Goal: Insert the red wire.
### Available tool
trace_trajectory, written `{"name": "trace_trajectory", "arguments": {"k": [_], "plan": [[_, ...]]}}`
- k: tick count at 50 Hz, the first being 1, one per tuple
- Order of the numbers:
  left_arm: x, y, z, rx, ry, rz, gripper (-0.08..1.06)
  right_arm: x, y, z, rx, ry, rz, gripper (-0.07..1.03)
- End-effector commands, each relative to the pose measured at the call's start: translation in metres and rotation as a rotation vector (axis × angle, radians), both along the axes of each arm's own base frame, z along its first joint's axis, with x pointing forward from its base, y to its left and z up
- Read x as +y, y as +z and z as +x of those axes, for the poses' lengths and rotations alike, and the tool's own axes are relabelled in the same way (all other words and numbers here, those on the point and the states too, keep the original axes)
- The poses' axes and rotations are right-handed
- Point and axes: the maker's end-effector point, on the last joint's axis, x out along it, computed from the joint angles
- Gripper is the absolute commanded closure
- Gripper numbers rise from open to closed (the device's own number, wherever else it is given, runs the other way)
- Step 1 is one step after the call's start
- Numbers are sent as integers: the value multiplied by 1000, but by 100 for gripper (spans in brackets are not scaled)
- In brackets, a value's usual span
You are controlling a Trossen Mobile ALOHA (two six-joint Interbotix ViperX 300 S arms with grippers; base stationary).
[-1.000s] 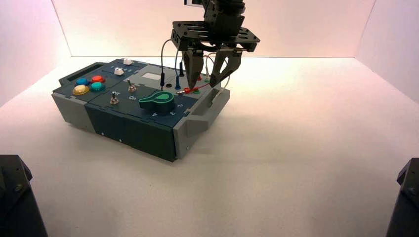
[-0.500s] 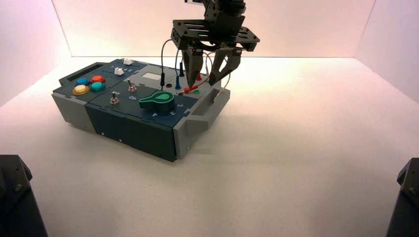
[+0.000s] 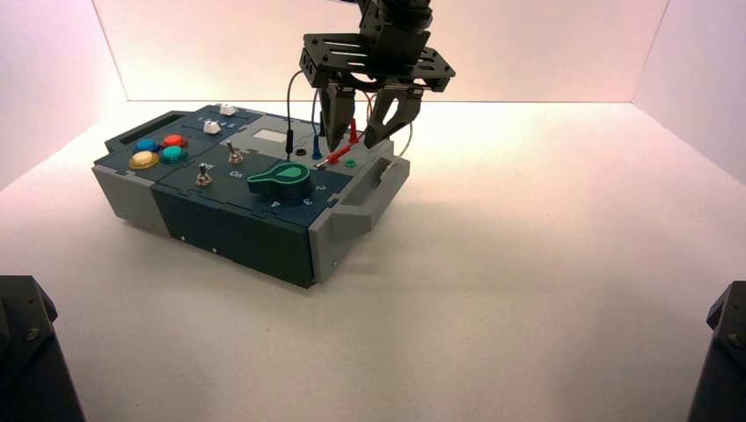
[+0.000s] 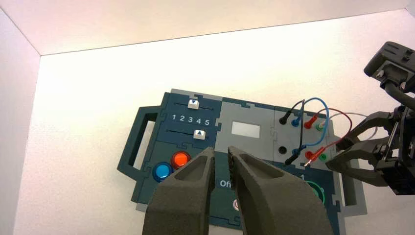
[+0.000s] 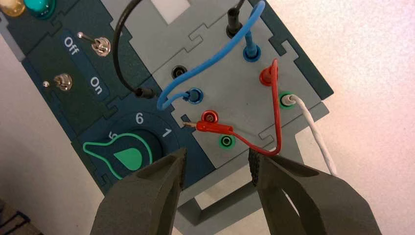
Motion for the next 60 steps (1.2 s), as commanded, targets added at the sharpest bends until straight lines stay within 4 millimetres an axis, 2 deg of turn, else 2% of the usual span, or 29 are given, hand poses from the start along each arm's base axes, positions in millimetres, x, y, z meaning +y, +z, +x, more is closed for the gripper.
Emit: {"name": "trace_trajectory", "arguments": {"k": [1,13,44,60], "plan": [[1,8,4,-25,3,1,80,6,11,8,-29,-4,30,30],[1,8,4,-23,3,1,80,9,5,12,-44,-8,40,30],[1,9,5,-25,2,4,80,23,8,21,-65,-3,62,34],[1,9,6,-29,3,3,80,28,0,27,-79,-8,74,48]]}}
